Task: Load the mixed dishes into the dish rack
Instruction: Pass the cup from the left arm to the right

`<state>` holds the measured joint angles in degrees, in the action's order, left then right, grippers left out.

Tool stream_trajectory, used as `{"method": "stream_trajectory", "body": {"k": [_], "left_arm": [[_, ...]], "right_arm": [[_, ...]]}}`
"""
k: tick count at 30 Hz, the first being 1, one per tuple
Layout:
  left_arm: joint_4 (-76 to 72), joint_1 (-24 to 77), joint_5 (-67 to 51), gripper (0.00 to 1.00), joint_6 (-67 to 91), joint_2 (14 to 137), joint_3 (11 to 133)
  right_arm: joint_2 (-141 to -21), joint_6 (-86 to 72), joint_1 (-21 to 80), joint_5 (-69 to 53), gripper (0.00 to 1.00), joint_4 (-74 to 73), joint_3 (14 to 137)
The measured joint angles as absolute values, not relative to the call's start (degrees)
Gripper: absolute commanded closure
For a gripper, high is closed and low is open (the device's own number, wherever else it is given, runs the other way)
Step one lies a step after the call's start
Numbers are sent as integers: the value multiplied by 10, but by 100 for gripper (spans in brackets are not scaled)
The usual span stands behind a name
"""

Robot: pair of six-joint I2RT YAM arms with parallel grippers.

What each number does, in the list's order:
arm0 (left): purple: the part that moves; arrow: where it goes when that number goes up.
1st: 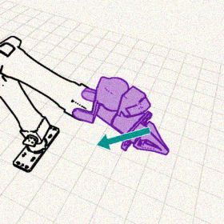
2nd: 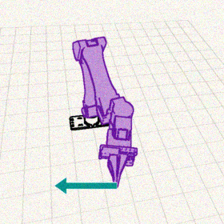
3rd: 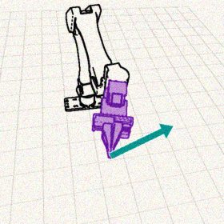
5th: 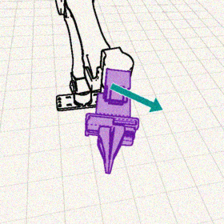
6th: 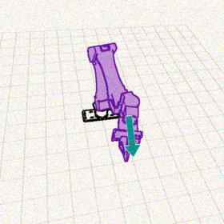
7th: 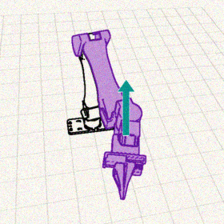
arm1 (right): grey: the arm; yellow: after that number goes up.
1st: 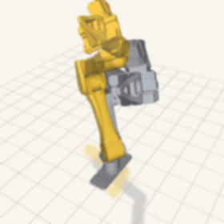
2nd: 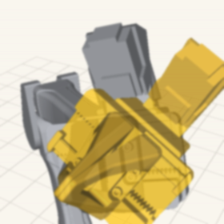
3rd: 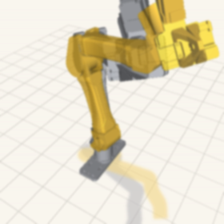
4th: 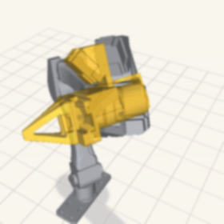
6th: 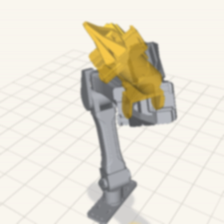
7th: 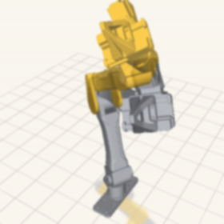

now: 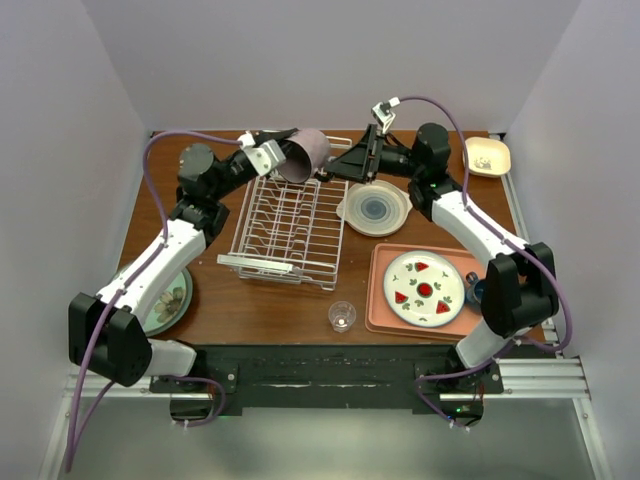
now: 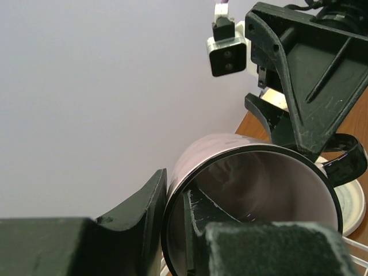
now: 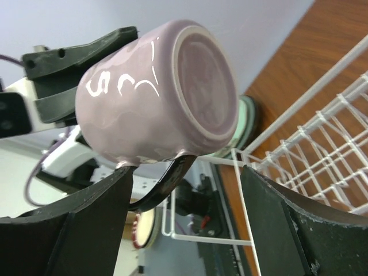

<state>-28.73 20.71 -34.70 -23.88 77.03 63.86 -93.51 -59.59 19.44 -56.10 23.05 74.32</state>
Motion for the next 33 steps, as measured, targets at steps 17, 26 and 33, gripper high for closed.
{"method": "stream_trajectory", "body": {"k": [17, 26, 33], "left_arm": [[-319, 201, -419, 100, -225, 760, 638], [-313, 196, -425, 100, -225, 758, 638], [-312, 195, -426, 100, -226, 754, 638]], "right_arm": [[-1069, -1058, 215, -627, 35, 727, 704], [-1083, -1121, 229, -628, 37, 764, 708], [-1082, -1127, 245, -631, 39, 771, 722]]}}
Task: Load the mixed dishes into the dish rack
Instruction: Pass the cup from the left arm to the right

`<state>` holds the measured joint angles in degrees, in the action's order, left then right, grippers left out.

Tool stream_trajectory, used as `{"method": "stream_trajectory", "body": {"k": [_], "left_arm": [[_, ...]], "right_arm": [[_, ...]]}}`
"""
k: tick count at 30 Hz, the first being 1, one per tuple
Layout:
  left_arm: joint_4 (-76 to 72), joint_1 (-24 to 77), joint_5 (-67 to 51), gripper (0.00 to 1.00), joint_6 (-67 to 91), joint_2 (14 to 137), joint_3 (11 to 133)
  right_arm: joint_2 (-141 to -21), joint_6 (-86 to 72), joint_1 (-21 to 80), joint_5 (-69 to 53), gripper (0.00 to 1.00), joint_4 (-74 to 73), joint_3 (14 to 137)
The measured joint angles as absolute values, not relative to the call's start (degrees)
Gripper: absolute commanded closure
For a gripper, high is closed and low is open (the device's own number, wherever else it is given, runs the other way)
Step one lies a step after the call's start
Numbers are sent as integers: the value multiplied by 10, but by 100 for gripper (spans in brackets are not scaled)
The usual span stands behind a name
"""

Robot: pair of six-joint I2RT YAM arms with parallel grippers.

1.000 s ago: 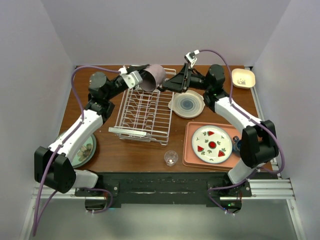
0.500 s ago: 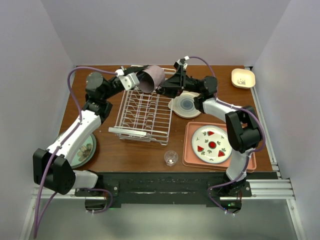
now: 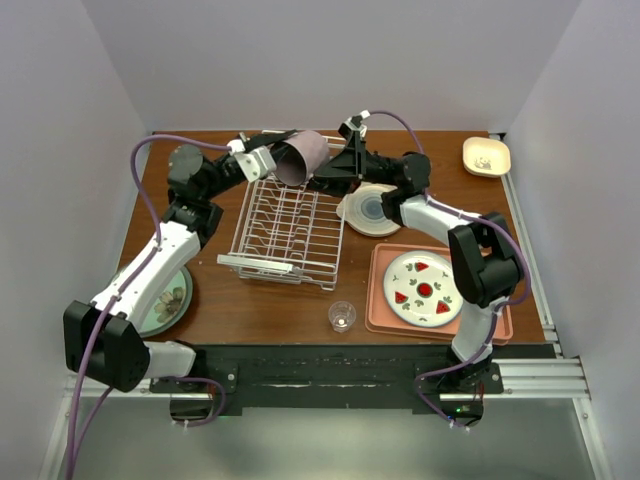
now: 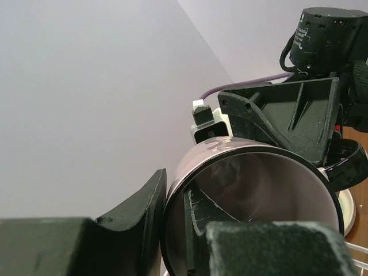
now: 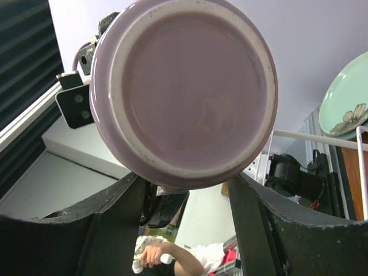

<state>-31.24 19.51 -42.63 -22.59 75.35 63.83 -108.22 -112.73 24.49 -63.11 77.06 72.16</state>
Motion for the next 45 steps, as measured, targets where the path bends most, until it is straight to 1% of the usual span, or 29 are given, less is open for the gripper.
{"method": "stream_trajectory", "body": {"k": [8, 10, 11, 16, 17, 19, 20, 22, 23, 25, 32, 33, 34, 35, 36, 37, 39, 40, 41, 42, 45], "left_arm": [[-323, 195, -427, 100, -225, 752, 638], [-324, 195, -427, 100, -225, 752, 638], [-323, 195, -428, 100, -225, 752, 638], [-335, 193, -431, 100, -225, 752, 639], [-337, 192, -432, 100, -225, 752, 639], [-343, 192, -434, 100, -225, 752, 641], [-343, 191, -435, 100, -226, 753, 642], [-346, 190, -438, 100, -226, 756, 645], [-348, 190, -441, 100, -227, 759, 648], [-359, 188, -451, 100, -233, 765, 652], [-368, 184, -454, 100, -240, 775, 655], [-368, 184, -452, 97, -240, 775, 655], [-368, 184, -448, 88, -240, 775, 655], [-367, 184, -445, 82, -240, 775, 655], [-365, 184, -441, 74, -240, 775, 655], [-363, 184, -437, 59, -240, 775, 655], [-362, 187, -420, 51, -229, 775, 654], [-358, 192, -406, 42, -218, 775, 654], [-354, 197, -396, 38, -211, 775, 652], [-351, 201, -384, 29, -204, 775, 648], [-341, 205, -349, 17, -184, 776, 633]], "right_arm": [[-1083, -1136, 247, -632, 42, 775, 740], [-1083, -1136, 248, -633, 46, 775, 744], [-1083, -1137, 248, -635, 49, 775, 747], [-1083, -1146, 249, -645, 56, 771, 762], [-1083, -1147, 249, -646, 60, 770, 765], [-1083, -1150, 251, -647, 63, 768, 770], [-1083, -1152, 251, -647, 69, 768, 772], [-1083, -1157, 251, -647, 78, 768, 776], [-1083, -1158, 252, -648, 91, 767, 777], [-1083, -1175, 252, -647, 100, 757, 778], [-1084, -1189, 252, -644, 100, 746, 779], [-1084, -1186, 252, -643, 100, 745, 779], [-1084, -1180, 252, -641, 100, 743, 779], [-1084, -1173, 252, -640, 100, 741, 779], [-1084, -1163, 252, -638, 100, 739, 779], [-1084, -1153, 252, -636, 100, 736, 779], [-1083, -1111, 252, -627, 100, 733, 779], [-1083, -1091, 252, -623, 100, 728, 779], [-1082, -1065, 253, -621, 100, 718, 779], [-1079, -1041, 253, -616, 100, 706, 779], [-1065, -978, 248, -605, 100, 659, 779]]}}
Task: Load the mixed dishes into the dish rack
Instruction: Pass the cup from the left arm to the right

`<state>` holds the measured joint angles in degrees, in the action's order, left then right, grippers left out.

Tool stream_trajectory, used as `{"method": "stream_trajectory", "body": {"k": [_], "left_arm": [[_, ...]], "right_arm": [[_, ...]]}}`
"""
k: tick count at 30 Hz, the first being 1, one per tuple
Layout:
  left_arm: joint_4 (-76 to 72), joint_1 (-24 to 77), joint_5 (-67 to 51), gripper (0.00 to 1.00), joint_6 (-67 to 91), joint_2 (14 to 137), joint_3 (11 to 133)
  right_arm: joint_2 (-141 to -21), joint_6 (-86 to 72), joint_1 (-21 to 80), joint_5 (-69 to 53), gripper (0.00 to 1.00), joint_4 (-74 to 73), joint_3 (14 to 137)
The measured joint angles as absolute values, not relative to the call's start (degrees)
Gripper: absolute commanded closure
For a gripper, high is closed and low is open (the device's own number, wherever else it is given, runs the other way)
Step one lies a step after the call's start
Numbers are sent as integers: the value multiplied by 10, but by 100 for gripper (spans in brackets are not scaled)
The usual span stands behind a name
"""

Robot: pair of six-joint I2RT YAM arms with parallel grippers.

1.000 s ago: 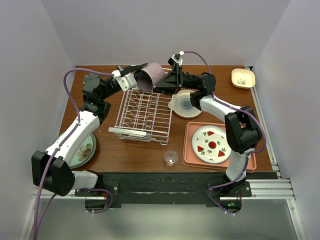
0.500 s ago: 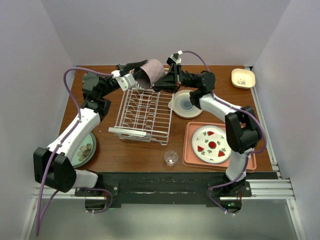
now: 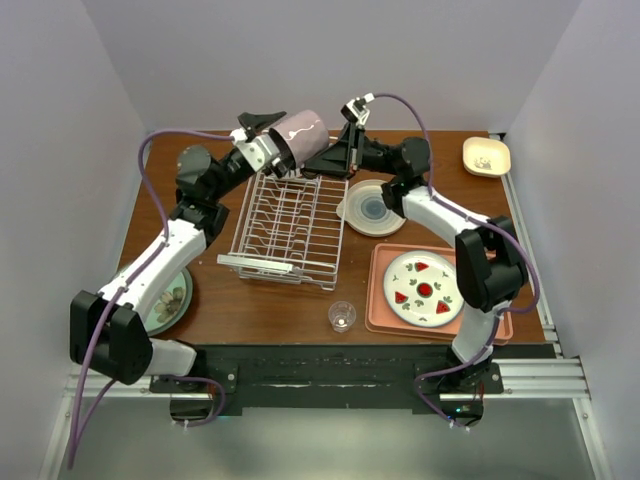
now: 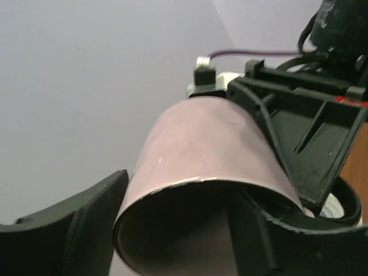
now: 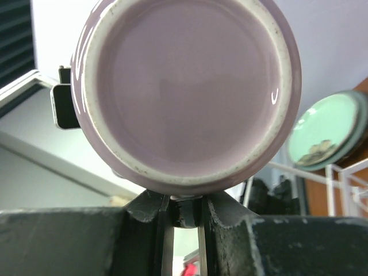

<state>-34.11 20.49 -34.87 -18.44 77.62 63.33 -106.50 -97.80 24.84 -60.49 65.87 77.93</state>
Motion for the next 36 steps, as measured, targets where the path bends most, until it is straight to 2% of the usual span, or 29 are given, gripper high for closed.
{"method": "stream_trajectory", "body": {"k": [4, 5, 12, 15, 19, 25, 29, 36], "left_arm": [[-344, 204, -305, 6, -168, 773, 617], [-344, 204, -296, 0, -165, 771, 610], [-323, 207, -220, 0, -153, 734, 582], [-302, 208, -165, 0, -144, 719, 583], [-258, 208, -84, 0, -124, 716, 595], [-181, 205, 27, 0, -73, 737, 614], [-124, 176, 44, 0, -5, 766, 627], [-63, 90, -1, 0, 95, 797, 626]], "right_arm": [[-1051, -919, 233, -586, 100, 591, 779], [-1049, -908, 229, -579, 100, 576, 779], [-1044, -832, 196, -527, 100, 478, 779], [-1030, -757, 186, -493, 100, 379, 781], [-1004, -610, 184, -392, 100, 180, 810], [-974, -457, 204, -235, 100, 12, 834], [-969, -391, 249, -117, 100, -40, 835], [-970, -315, 338, 51, 100, -81, 837]]}}
